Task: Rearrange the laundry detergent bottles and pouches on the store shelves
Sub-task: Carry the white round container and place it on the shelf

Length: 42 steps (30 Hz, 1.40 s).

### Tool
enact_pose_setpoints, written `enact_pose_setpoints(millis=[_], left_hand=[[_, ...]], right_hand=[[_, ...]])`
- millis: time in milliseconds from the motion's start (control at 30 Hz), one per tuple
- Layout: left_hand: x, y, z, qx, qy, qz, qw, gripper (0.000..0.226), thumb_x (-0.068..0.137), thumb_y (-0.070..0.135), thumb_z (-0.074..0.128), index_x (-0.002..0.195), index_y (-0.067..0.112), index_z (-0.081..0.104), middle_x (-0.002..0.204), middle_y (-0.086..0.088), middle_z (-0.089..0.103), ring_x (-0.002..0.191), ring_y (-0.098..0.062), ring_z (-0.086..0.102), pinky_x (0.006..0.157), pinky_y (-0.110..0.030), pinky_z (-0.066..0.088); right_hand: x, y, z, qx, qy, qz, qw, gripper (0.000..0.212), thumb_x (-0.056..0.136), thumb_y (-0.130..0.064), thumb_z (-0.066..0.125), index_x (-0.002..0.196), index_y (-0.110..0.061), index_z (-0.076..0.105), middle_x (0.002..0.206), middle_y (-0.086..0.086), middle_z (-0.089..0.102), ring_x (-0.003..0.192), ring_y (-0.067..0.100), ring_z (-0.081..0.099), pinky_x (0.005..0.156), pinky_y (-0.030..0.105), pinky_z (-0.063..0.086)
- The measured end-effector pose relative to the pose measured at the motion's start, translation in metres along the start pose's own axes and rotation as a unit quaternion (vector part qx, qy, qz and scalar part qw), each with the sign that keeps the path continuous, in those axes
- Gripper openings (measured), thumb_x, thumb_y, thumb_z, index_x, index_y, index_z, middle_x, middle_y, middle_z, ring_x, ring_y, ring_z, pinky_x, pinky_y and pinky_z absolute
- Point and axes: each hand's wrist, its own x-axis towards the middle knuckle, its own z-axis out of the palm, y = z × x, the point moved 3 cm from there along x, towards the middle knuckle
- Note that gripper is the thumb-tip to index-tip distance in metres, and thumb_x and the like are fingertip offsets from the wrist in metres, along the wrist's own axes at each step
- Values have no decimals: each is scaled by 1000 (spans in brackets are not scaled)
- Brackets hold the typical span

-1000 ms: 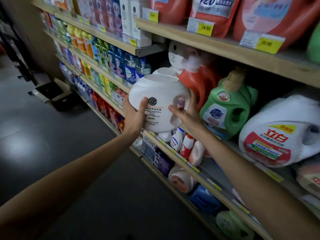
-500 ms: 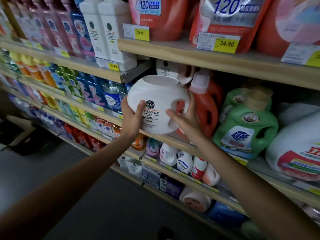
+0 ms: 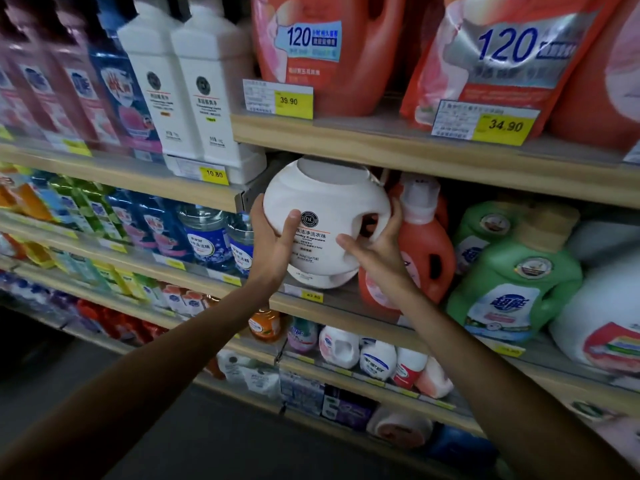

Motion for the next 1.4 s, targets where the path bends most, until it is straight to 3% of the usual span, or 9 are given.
enact_pose_setpoints(millis=[200,367,500,633,833,1033,1200,1400], left_hand=[[33,-12,-3,-7,-74,5,997,96,76,45,62,150,23,5,151,-4,29,136,-17,34,114,-42,33],[61,-22,-6,-16,-113,9,993,106,73,47,73,151,23,5,153,-3,29,139,-18,33,114,-39,32],[77,-33,-4,-22,-118,10,993,100,75,41,73,149,30,6,147,3,34,131,-12,37,108,-32,34],[89,-43,-2,-30,-133,-2,991,104,71,48,71,148,35,3,142,10,33,130,-8,35,106,-31,32],[96,-62,1,12,-161,10,987,116,74,26,79,149,30,-9,157,4,16,139,-6,22,115,-31,24],[99,-66,-3,26,-161,12,987,113,75,33,77,150,35,-8,147,18,25,129,5,27,103,-20,27],[98,-66,-5,72,-132,19,989,105,80,39,70,149,39,-10,156,8,28,131,-19,45,95,-26,38],[96,-64,-6,71,-128,23,989,105,80,36,72,150,36,-7,157,6,25,134,-22,43,103,-33,42]], right_hand=[[13,3,10,-27,44,4,999,115,55,-44,81,144,-25,12,152,3,24,141,21,30,112,50,34],[25,6,18,-47,86,-15,995,111,56,-52,81,143,-29,16,147,-6,26,138,10,30,113,46,34],[35,13,25,-42,100,-20,994,109,57,-53,83,143,-31,19,148,-1,30,140,15,32,111,51,35],[43,19,29,-58,113,-14,992,108,57,-51,83,142,-34,18,148,-2,30,139,15,33,113,50,34],[51,23,35,-96,132,1,987,111,61,-51,74,148,-24,10,146,-11,19,142,10,20,118,35,24],[56,28,32,-141,108,15,984,118,59,-44,79,148,-27,4,142,-15,12,137,0,13,111,24,21],[55,26,39,-164,138,16,977,118,57,-43,80,147,-30,5,137,-17,14,121,-18,15,103,15,19],[53,22,37,-161,137,-4,977,110,63,-30,82,148,-18,12,152,-2,22,142,14,22,115,31,25]])
